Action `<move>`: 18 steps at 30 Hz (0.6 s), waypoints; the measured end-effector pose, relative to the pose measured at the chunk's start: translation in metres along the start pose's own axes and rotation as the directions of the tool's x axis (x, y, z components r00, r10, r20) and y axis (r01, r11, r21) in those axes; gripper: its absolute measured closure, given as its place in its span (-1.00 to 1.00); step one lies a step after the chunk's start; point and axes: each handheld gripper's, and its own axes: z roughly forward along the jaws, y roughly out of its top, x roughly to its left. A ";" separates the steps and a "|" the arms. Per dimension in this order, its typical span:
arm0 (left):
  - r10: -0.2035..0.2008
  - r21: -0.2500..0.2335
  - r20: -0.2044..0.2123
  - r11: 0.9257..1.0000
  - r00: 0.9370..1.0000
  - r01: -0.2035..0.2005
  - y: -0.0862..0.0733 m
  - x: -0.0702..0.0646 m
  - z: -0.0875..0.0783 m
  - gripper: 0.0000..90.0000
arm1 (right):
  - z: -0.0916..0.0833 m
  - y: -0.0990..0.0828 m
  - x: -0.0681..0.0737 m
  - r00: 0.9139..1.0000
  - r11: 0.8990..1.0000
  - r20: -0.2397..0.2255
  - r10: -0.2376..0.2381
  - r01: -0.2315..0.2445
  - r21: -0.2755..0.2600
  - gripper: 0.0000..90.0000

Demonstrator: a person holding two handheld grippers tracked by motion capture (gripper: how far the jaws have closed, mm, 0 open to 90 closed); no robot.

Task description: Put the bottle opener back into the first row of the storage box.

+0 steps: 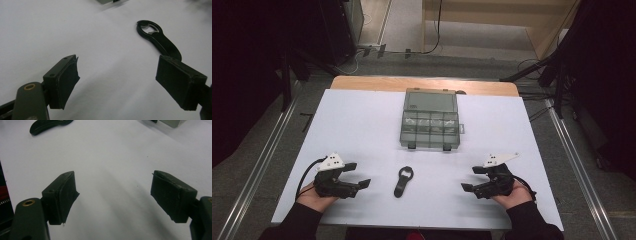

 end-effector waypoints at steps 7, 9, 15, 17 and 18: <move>-0.006 -0.002 0.000 1.000 1.000 0.006 0.000 0.001 0.000 -0.61 | 0.001 0.000 0.000 1.000 1.000 0.000 -0.008 0.008 0.004 -0.52; -0.011 -0.007 0.002 1.000 1.000 0.011 0.000 0.000 0.000 -0.61 | 0.001 0.002 0.000 1.000 1.000 -0.007 -0.009 0.009 0.000 -0.52; -0.009 -0.006 0.003 1.000 1.000 0.009 0.000 0.000 0.001 -0.61 | 0.002 0.008 -0.003 0.998 0.999 -0.032 -0.051 0.051 0.000 -0.53; -0.009 -0.006 0.004 1.000 1.000 0.009 0.000 0.000 0.001 -0.61 | 0.003 0.011 -0.004 0.998 0.999 -0.037 -0.051 0.051 -0.004 -0.53; -0.011 -0.007 0.004 1.000 1.000 0.011 0.000 0.000 0.001 -0.61 | 0.004 0.012 -0.004 0.997 0.998 -0.047 -0.056 0.056 -0.008 -0.53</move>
